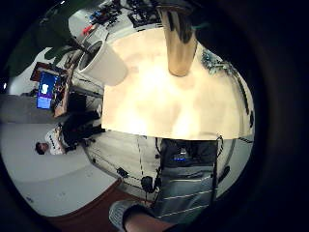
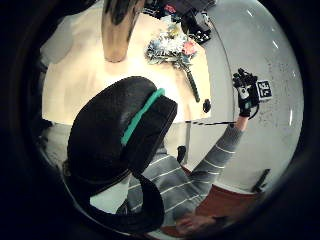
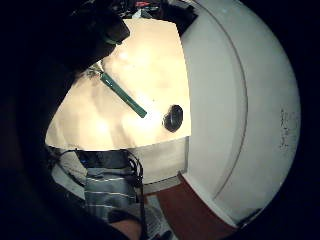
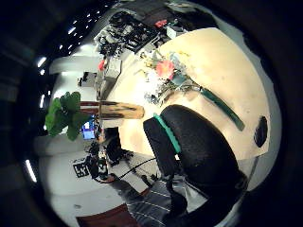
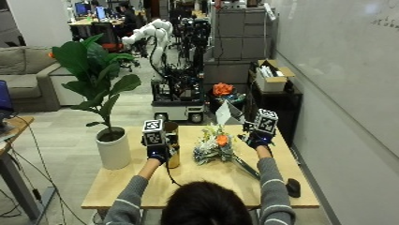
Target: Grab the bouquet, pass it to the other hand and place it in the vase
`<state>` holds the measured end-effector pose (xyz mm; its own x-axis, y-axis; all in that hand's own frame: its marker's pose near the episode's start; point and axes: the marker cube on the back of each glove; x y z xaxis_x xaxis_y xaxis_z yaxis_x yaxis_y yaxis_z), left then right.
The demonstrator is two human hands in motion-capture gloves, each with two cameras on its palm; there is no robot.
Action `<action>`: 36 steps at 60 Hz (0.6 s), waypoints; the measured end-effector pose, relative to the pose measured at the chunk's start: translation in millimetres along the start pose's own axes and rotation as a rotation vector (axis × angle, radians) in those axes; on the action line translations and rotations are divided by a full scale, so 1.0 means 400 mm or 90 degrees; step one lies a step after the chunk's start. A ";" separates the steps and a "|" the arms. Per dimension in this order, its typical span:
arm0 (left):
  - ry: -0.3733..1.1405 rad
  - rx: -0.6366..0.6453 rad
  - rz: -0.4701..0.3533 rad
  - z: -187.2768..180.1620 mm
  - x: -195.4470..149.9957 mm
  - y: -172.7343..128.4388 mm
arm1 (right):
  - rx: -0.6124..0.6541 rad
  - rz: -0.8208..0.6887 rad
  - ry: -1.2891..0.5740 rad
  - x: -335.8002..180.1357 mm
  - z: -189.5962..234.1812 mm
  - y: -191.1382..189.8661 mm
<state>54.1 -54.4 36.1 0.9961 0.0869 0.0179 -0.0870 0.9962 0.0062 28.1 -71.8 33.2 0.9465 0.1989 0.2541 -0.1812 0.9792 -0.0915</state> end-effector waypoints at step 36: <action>0.014 -0.041 0.011 0.023 0.013 0.024 | -0.074 0.138 0.001 0.185 0.318 0.025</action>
<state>58.4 -44.5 45.6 0.9946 0.1037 -0.0043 -0.1038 0.9929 -0.0579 62.3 -42.3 173.4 0.8889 0.4043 0.2155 -0.3485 0.9020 -0.2548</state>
